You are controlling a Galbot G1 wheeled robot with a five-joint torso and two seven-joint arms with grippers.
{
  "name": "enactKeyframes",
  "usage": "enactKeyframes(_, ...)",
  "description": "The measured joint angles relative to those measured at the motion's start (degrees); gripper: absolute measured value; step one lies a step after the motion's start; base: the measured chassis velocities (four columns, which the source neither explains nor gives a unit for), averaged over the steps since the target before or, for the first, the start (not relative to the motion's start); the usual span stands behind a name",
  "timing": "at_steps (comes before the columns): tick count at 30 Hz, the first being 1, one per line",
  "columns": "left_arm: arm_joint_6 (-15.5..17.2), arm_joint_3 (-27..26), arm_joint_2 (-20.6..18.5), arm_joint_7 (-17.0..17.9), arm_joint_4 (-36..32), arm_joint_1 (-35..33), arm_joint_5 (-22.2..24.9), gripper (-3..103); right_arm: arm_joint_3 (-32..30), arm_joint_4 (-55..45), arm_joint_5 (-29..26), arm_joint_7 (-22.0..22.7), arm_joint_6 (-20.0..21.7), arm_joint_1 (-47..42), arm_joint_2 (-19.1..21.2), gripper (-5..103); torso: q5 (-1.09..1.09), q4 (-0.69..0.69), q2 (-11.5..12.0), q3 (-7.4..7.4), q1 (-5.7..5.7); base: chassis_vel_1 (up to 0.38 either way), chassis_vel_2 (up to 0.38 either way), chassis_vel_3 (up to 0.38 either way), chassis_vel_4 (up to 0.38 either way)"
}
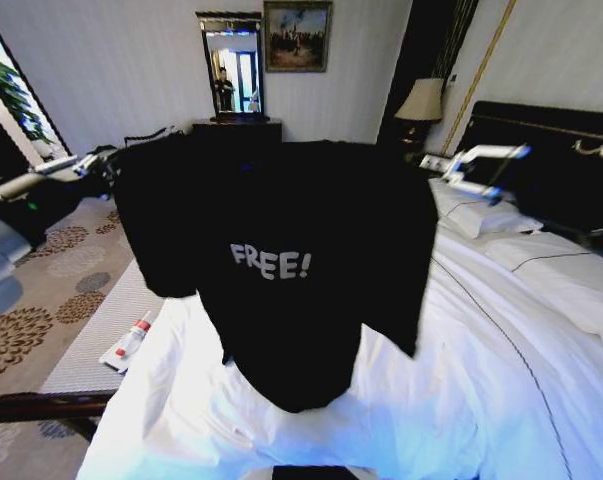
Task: Fold the clothes on the bed.
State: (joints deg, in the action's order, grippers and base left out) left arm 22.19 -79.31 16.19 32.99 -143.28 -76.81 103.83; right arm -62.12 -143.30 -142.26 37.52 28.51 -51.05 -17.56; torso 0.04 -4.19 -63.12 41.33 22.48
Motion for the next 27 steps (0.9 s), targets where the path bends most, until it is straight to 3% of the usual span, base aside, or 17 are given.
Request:
enactKeyframes(2, -0.17, 1.29, -0.04, -0.04, 0.00, 0.46, -0.97, 0, 0.73, 0.00, 0.50, 0.02, 0.05, 0.00, -0.32, 0, -0.01, 0.00, 0.00, 0.00, 0.00, 0.000, 0.000, 0.000, 0.000)
enactKeyframes(5, -1.88, 12.32, 0.26, -0.84, 0.09, 3.67, -9.76, 0, 6.09, 0.03, 5.83, -0.22, 0.80, -0.40, -2.77, 0, -0.05, 0.00, 0.00, 0.00, 0.00, 0.000, 0.000, 0.000, 0.000)
enactKeyframes(6, -1.88, 12.32, 0.26, -0.84, 0.09, 3.67, -9.76, 0, 6.09, 0.03, 5.83, -0.22, 0.80, -0.40, -2.77, 0, -0.05, 0.00, 0.00, 0.00, 0.00, 0.000, 0.000, 0.000, 0.000)
enactKeyframes(8, -2.44, 17.40, 0.74, -1.34, 0.10, 4.57, -13.53, 0, 7.65, 0.04, 8.00, -0.73, 1.15, -0.86, -3.91, 0, -0.05, -0.01, 0.00, 0.00, 0.00, 0.000, 0.000, 0.000, 0.000)
enactKeyframes(9, -2.72, 22.35, 1.59, -1.85, 0.11, 4.99, -17.28, 0, 9.14, 0.07, 10.70, -1.78, 1.56, -1.59, -5.35, 0, -0.04, -0.02, 0.00, 0.00, 0.00, 0.000, 0.000, 0.000, 0.000)
enactKeyframes(11, -2.64, 25.70, 2.95, -2.25, 0.16, 4.71, -19.99, 0, 10.82, 0.11, 13.60, -3.12, 2.33, -2.41, -7.05, 0, -0.04, -0.01, 0.00, 0.00, 0.01, 0.000, 0.000, 0.000, 0.000)
enactKeyframes(13, -2.49, 26.49, 3.38, -2.33, 0.16, 4.63, -20.42, 0, 11.41, 0.13, 14.69, -3.60, 2.59, -2.61, -7.44, 0, -0.03, -0.01, 0.00, 0.00, 0.00, 0.000, 0.000, 0.000, 0.000)
enactKeyframes(16, -1.56, 28.36, 4.34, -2.36, 0.17, 4.68, -20.75, 0, 17.96, 0.13, 22.37, -6.32, 3.58, -1.77, -9.30, 0, -0.04, 0.00, 0.00, 0.00, -0.01, 0.000, 0.000, 0.000, 0.000)
enactKeyframes(21, -1.15, 30.36, 3.69, -3.95, 0.14, 5.96, -20.70, 0, 25.82, 3.12, 29.47, -8.04, 3.82, -0.17, -11.57, 0, -0.03, 0.00, 0.00, 0.00, 0.00, 0.000, 0.000, 0.000, 0.000)
enactKeyframes(27, -0.73, 35.49, 3.43, -6.40, 1.44, 9.11, -21.84, 0, 31.95, 8.52, 34.84, -8.62, 3.84, 1.18, -14.11, 0, -0.02, 0.00, 0.00, 0.00, 0.00, 0.000, 0.000, 0.000, 0.000)
